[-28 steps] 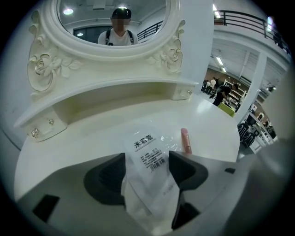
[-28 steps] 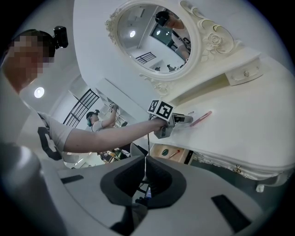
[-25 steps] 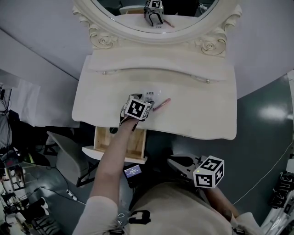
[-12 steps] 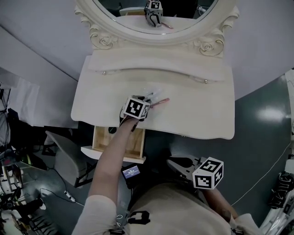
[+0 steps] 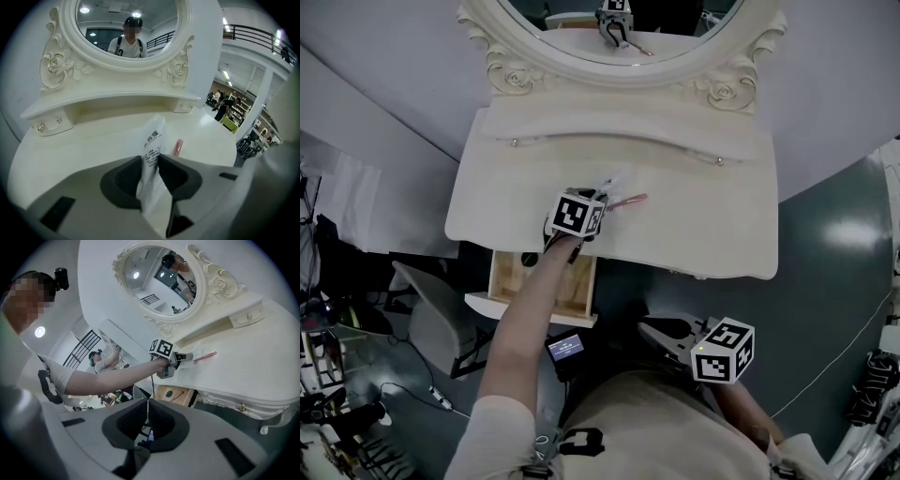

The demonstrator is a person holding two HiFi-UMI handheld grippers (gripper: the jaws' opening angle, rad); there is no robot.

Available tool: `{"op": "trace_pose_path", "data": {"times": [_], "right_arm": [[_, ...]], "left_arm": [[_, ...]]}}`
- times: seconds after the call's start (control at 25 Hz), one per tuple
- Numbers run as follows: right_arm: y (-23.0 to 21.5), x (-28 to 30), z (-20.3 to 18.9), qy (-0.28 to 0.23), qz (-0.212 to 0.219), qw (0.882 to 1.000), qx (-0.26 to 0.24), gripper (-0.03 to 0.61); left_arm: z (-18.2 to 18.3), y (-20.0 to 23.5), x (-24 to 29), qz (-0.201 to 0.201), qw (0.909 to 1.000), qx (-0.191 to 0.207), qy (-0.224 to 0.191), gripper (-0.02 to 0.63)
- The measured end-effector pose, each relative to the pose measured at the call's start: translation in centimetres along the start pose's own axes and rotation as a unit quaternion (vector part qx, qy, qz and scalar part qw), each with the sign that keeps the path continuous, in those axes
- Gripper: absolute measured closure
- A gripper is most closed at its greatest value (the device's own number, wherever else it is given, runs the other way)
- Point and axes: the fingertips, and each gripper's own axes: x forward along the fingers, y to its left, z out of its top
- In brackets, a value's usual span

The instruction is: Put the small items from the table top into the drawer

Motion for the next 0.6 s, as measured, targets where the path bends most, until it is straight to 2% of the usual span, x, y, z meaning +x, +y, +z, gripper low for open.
{"op": "trace_pose_path", "data": {"times": [0.6], "right_arm": [[0.7, -0.4, -0.6, -0.006, -0.002, 1.000, -0.005, 0.549]], "left_arm": [[0.7, -1.0, -1.4, -0.001, 0.9997, 0.001, -0.026, 0.448]]}}
